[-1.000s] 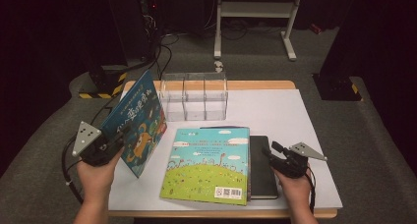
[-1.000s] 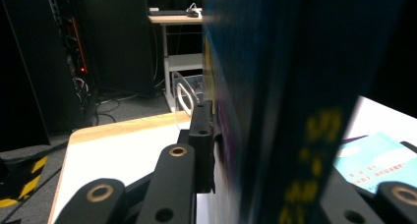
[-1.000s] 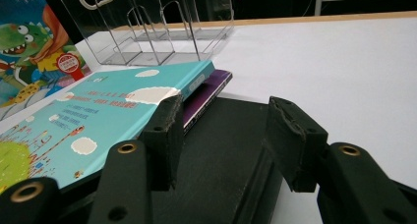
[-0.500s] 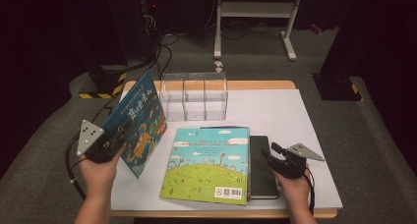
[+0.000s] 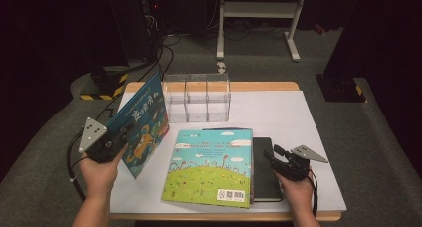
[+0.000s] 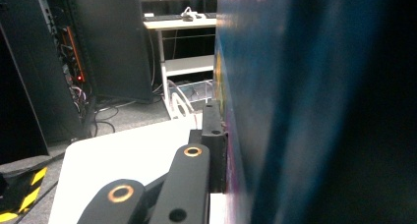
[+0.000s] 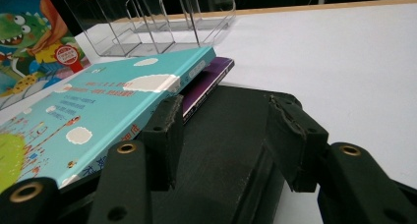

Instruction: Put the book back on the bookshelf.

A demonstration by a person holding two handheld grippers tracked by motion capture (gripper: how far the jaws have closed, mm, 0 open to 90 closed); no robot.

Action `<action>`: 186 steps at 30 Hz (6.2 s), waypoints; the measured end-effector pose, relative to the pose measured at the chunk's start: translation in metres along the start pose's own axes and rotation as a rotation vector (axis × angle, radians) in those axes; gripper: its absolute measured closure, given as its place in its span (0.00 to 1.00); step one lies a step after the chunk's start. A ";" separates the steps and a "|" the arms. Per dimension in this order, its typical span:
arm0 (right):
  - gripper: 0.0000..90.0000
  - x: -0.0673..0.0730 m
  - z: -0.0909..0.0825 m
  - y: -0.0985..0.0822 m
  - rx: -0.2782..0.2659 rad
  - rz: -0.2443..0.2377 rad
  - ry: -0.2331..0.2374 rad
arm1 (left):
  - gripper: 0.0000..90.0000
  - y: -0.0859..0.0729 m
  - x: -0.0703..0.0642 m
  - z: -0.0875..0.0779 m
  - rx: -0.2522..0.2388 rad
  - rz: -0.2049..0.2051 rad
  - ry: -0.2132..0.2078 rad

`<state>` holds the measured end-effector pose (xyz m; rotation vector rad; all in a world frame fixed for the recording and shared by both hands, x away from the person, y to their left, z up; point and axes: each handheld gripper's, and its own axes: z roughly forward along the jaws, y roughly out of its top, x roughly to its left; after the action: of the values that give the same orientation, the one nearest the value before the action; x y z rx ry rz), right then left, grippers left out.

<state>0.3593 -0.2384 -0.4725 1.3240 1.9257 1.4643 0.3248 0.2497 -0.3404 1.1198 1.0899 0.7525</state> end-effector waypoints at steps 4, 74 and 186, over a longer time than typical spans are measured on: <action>0.54 -0.001 -0.001 0.000 -0.005 0.004 0.000 | 0.92 0.003 -0.001 0.005 -0.001 -0.009 0.000; 0.44 -0.007 -0.013 -0.006 -0.004 -0.118 -0.127 | 0.92 0.025 -0.017 0.154 -0.074 -0.042 0.141; 0.48 -0.004 -0.015 -0.007 -0.009 -0.072 -0.065 | 0.82 -0.010 -0.002 0.167 -0.101 0.008 0.261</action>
<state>0.3470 -0.2502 -0.4739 1.2694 1.9034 1.3767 0.4818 0.1916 -0.3398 0.9586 1.2513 0.9688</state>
